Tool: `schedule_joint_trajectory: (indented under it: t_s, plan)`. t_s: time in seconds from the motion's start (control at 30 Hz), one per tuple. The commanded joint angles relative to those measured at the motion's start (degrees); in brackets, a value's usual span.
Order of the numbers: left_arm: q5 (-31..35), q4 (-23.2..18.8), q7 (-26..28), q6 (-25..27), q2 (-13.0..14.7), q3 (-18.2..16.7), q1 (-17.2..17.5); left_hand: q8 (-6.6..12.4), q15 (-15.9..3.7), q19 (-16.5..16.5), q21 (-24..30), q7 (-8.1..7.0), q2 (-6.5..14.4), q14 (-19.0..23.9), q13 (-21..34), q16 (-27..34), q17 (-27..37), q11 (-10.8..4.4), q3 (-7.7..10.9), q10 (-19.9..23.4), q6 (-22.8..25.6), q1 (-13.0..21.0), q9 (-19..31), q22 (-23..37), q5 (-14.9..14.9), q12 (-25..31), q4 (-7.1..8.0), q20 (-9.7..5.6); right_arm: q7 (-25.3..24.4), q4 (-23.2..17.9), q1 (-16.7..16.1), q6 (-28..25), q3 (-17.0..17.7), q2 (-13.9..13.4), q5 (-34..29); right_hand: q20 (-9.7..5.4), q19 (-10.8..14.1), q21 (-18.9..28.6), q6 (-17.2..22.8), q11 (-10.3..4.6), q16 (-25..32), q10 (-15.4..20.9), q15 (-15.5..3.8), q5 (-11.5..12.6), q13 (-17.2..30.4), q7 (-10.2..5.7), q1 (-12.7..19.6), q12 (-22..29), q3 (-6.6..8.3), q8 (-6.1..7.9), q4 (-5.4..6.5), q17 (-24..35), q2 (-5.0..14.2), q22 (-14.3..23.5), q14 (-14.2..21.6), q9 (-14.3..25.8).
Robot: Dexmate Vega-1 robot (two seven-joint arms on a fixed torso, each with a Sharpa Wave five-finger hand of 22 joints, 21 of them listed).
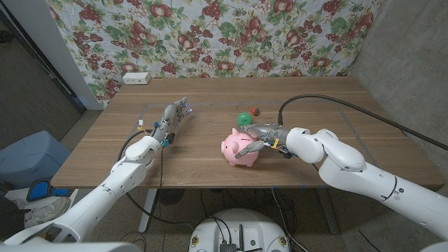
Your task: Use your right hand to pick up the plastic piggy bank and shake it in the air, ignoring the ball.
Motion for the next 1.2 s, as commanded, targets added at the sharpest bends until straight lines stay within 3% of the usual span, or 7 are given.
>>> schedule_joint_trajectory:
  t_s: [0.03,0.27,0.7,0.8,0.97,1.07,1.2]
  plan:
    - [-0.04,-0.35,0.63,0.49,-0.05,-0.11,0.25,-0.11,0.28,0.29,-0.14,0.28,3.95,-0.03,0.13,-0.28,0.20,0.27,0.35,0.02,-0.26,-0.80,0.17,0.32,0.35,-0.12,0.31,-0.07,2.85,1.88,2.69,1.00,-1.33,0.98,0.96,-1.23,0.46,0.49,-0.03,-0.43,0.49,-0.72,-0.41,0.15,0.14,-0.56,0.72,0.21,-0.59,0.55,-0.17,0.24,-0.04,0.29,0.70,0.12]
    - [-0.12,-0.70,0.94,0.33,0.09,-0.36,0.74,-0.10,0.29,0.37,-0.27,0.36,3.90,-0.01,0.14,-0.28,0.19,0.27,0.35,0.03,-0.26,-0.83,0.17,0.33,0.35,-0.11,0.31,0.03,4.54,3.11,4.32,0.06,-3.49,1.73,-3.01,-1.27,3.47,1.47,0.91,-2.29,1.61,0.93,-1.44,0.30,0.37,-1.22,3.11,1.23,-1.41,1.14,-0.32,0.40,0.40,0.29,3.32,0.21]
    - [0.00,-1.54,0.93,0.86,0.57,-0.32,0.81,-0.10,0.34,0.47,-0.53,0.34,3.79,0.02,0.14,-0.28,0.19,0.29,0.33,0.07,-0.30,-0.92,0.17,0.33,0.34,-0.10,0.34,0.11,5.79,3.32,4.11,0.62,-3.01,1.75,-1.94,-2.33,14.23,4.34,5.85,-1.49,6.58,8.26,-4.08,2.00,1.37,1.03,8.46,3.82,-2.14,2.81,0.36,1.53,4.54,0.38,14.74,0.37]
    - [0.03,-1.69,0.98,0.97,0.62,-0.29,0.81,-0.10,0.34,0.51,-0.62,0.36,3.78,-0.01,0.14,-0.30,0.18,0.25,0.34,0.07,-0.32,-0.94,0.17,0.34,0.34,-0.10,0.34,0.10,5.42,3.33,3.67,0.82,-2.68,1.63,-1.13,-2.80,17.98,5.38,9.93,-1.70,8.21,12.49,-5.22,3.29,1.68,0.52,10.67,5.18,-2.04,4.15,0.10,1.69,5.08,0.42,18.96,0.40]
    - [0.13,-2.05,1.26,1.09,0.73,-0.31,0.98,-0.10,0.39,0.56,-0.74,0.35,3.77,0.01,0.14,-0.30,0.17,0.26,0.35,0.07,-0.33,-0.95,0.17,0.34,0.34,-0.10,0.33,0.13,3.53,3.50,2.43,1.35,-1.82,1.41,0.78,-1.68,21.47,6.38,18.48,-3.80,11.28,19.06,-8.03,4.02,2.31,-3.95,13.77,7.23,-0.64,6.88,0.01,2.63,7.35,0.69,26.25,0.33]
    - [0.22,-2.31,1.45,1.01,0.79,-0.36,1.16,-0.11,0.36,0.59,-0.81,0.35,3.76,-0.01,0.14,-0.31,0.18,0.27,0.34,0.09,-0.36,-0.99,0.17,0.34,0.34,-0.09,0.37,0.17,2.24,3.32,1.69,1.61,-1.47,1.12,1.42,-0.70,22.81,7.04,23.23,-5.19,14.51,23.42,-9.57,2.14,3.01,-4.44,15.35,8.59,-0.26,8.52,0.13,4.46,9.04,1.04,30.96,0.38]
    - [0.28,-2.55,1.55,0.97,0.83,-0.37,1.30,-0.11,0.32,0.63,-0.89,0.34,3.75,0.03,0.14,-0.30,0.16,0.28,0.36,0.03,-0.38,-0.97,0.17,0.34,0.34,-0.12,0.33,0.17,1.30,3.09,1.10,1.32,-1.33,1.04,1.86,-2.10,26.18,9.23,33.68,-6.05,20.93,30.94,-12.10,-2.37,5.01,-5.16,18.01,11.18,-0.27,12.71,-0.16,9.13,10.43,1.71,37.96,0.62]
